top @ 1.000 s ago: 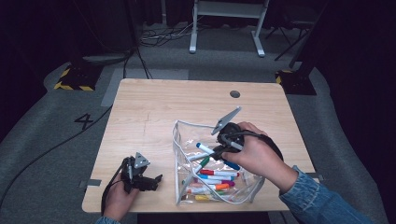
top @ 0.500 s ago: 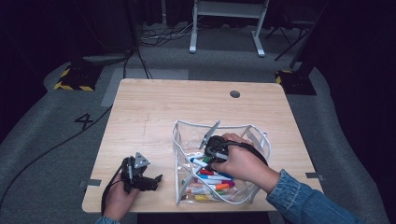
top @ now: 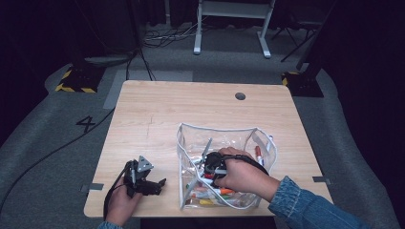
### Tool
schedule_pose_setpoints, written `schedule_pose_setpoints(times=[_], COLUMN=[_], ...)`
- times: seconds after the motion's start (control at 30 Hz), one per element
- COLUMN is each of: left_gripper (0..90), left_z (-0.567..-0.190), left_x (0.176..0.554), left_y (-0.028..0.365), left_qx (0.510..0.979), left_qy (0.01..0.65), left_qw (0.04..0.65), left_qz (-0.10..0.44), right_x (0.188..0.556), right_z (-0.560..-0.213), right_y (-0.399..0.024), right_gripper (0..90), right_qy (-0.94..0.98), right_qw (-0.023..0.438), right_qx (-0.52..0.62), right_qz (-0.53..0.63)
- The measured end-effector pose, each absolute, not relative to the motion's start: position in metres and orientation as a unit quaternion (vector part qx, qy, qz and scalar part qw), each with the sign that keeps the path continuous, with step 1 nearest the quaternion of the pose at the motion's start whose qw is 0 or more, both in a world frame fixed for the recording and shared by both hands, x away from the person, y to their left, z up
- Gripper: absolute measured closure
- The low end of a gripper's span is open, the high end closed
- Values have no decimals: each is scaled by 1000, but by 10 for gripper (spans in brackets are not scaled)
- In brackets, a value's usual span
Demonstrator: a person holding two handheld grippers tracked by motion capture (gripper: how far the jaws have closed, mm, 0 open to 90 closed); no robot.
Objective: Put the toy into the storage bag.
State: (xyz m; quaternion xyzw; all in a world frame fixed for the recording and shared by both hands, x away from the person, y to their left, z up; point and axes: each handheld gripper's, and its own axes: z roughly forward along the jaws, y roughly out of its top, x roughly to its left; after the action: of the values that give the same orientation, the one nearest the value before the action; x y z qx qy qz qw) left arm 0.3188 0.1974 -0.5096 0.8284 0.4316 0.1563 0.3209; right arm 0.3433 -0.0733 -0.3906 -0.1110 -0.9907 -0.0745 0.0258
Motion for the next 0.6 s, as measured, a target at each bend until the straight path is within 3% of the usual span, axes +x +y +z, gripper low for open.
schedule_pose_setpoints(times=[0.1,0.2,0.3,0.4,0.6], left_gripper=[0,0,0,0,0], left_z=[-510,-510,-510,-510,-510], left_x=[319,319,319,319,318], left_y=[197,197,197,197,197], left_qx=[828,828,828,828,828], left_qy=[432,431,432,432,431], left_qw=[321,321,322,321,323], left_qz=[156,157,156,156,156], right_x=[342,343,345,348,352], right_z=[-393,-392,-381,-363,-326], right_y=[-73,-75,-79,-86,-104], right_gripper=[757,605,521,486,495], right_qy=[-992,-992,-988,-978,-958], right_qw=[37,24,1,-12,-52], right_qx=[-103,-87,-102,-128,-160], right_qz=[-67,-90,-114,-162,-231])
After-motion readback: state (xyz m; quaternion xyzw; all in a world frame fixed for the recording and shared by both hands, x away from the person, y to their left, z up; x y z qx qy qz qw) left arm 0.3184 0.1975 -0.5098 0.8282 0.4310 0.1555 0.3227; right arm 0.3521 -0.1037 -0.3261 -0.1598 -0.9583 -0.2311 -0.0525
